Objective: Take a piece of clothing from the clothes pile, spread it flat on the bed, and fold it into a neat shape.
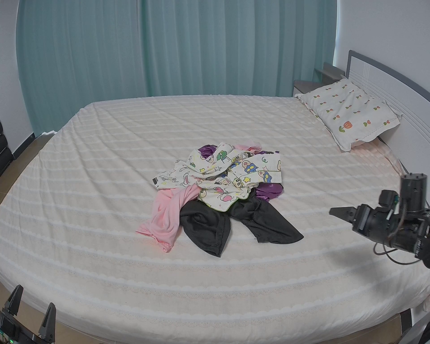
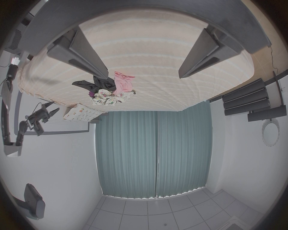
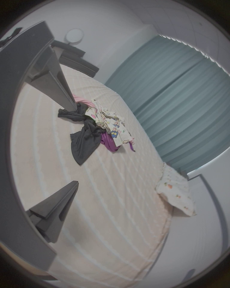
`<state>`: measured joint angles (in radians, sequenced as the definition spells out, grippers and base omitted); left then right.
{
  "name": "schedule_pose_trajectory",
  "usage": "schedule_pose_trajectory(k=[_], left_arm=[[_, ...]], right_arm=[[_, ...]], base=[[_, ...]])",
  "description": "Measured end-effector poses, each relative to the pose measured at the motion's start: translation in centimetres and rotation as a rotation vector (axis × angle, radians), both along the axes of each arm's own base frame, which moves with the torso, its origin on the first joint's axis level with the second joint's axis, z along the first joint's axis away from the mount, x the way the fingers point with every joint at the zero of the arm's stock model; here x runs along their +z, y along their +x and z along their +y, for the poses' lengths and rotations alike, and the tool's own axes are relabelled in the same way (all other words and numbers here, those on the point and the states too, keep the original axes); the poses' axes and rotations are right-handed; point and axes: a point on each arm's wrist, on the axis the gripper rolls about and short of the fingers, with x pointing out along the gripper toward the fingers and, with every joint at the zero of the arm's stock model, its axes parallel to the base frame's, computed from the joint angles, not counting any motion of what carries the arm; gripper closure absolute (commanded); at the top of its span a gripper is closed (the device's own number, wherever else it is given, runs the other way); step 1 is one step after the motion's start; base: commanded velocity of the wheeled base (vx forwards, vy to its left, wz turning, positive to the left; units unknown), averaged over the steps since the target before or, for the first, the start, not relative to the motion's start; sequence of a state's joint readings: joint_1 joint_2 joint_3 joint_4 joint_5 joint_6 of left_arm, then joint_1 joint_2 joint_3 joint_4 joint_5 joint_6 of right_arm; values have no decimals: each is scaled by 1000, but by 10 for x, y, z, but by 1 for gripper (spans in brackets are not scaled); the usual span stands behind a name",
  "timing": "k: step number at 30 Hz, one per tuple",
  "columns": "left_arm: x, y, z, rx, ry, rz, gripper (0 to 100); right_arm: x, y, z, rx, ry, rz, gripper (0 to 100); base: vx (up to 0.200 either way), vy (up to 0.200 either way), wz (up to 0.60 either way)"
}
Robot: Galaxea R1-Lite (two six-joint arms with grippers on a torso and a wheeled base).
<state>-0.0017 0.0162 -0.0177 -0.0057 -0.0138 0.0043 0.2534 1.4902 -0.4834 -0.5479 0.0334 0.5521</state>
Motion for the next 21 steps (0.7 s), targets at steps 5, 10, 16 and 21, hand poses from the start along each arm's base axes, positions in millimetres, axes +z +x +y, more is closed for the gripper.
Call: schedule_pose_trajectory(k=[5, 10, 16, 21], left_arm=[[0, 0, 0, 0, 0, 0, 0], [0, 0, 0, 0, 0, 0, 0], [0, 0, 0, 0, 0, 0, 0], [0, 0, 0, 0, 0, 0, 0]], right_arm=[[-25, 51, 25, -54, 92, 87, 0], [-63, 106, 55, -125, 177, 156, 0], [-98, 136, 74, -163, 207, 198, 0], [-117, 143, 79, -197, 175, 218, 0]], base=[[0, 0, 0], [0, 0, 0], [0, 0, 0], [0, 0, 0]])
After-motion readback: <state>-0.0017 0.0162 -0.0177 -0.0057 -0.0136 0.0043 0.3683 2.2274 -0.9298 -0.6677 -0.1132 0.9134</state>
